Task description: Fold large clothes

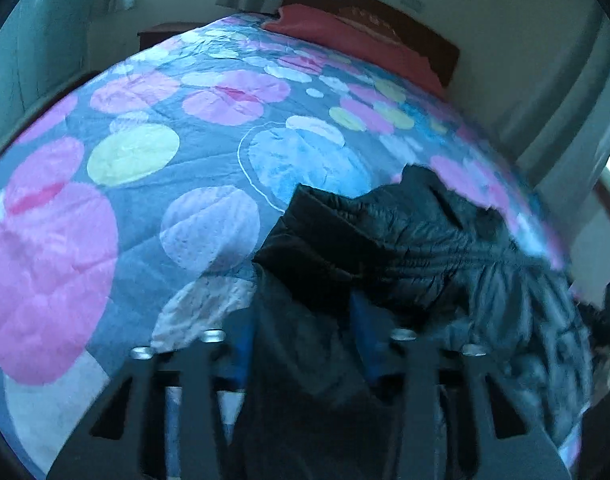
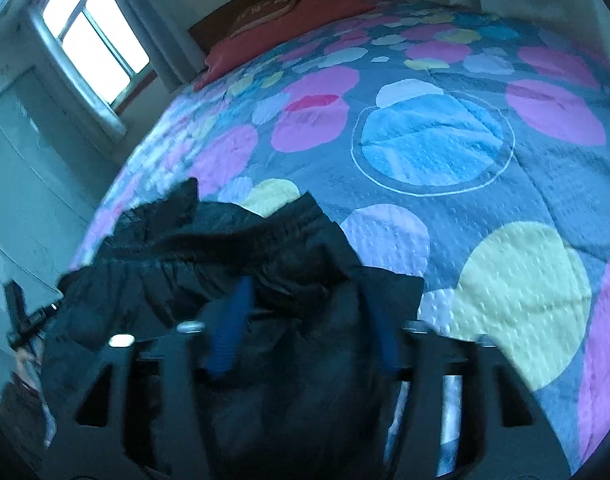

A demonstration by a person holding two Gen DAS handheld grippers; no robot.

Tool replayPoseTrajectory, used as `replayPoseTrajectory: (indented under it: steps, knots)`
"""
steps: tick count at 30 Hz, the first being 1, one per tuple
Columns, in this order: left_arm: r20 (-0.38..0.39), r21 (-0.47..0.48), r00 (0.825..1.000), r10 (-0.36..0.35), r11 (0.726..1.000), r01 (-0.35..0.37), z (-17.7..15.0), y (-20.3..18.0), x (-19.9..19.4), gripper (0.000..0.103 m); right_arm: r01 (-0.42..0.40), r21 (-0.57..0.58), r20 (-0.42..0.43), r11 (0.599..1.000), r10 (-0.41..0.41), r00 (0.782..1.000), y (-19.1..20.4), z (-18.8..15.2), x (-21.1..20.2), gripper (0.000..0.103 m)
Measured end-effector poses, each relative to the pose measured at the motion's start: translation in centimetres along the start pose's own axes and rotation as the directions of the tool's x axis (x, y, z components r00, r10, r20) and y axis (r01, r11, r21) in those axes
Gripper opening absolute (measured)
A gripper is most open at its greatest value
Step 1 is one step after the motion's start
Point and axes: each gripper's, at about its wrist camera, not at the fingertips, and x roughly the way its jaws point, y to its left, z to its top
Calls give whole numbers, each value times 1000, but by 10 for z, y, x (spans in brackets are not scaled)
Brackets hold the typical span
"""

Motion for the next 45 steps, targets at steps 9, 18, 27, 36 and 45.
replayPoseTrajectory:
  steps: [9, 18, 27, 36, 45]
  knots:
    - [138, 14, 985, 99, 995, -102, 18, -12, -24, 5, 44, -53, 144, 998, -36, 989, 21, 16, -25, 10]
    - [191, 18, 958, 212, 975, -220, 63, -26, 7, 5, 150, -36, 174, 988, -141, 975, 28, 53, 16, 10]
    - [91, 32, 950, 300, 952, -303, 45, -12, 69, 7, 172, 12, 8, 985, -172, 985, 3, 45, 82, 15]
    - [56, -12, 955, 293, 956, -293, 45, -4, 67, 20, 144, 57, 13, 988, -145, 989, -1, 47, 74, 24]
    - [192, -136, 950, 247, 965, -223, 34, -23, -26, 42, 191, 4, 180, 982, -188, 965, 57, 28, -4, 44]
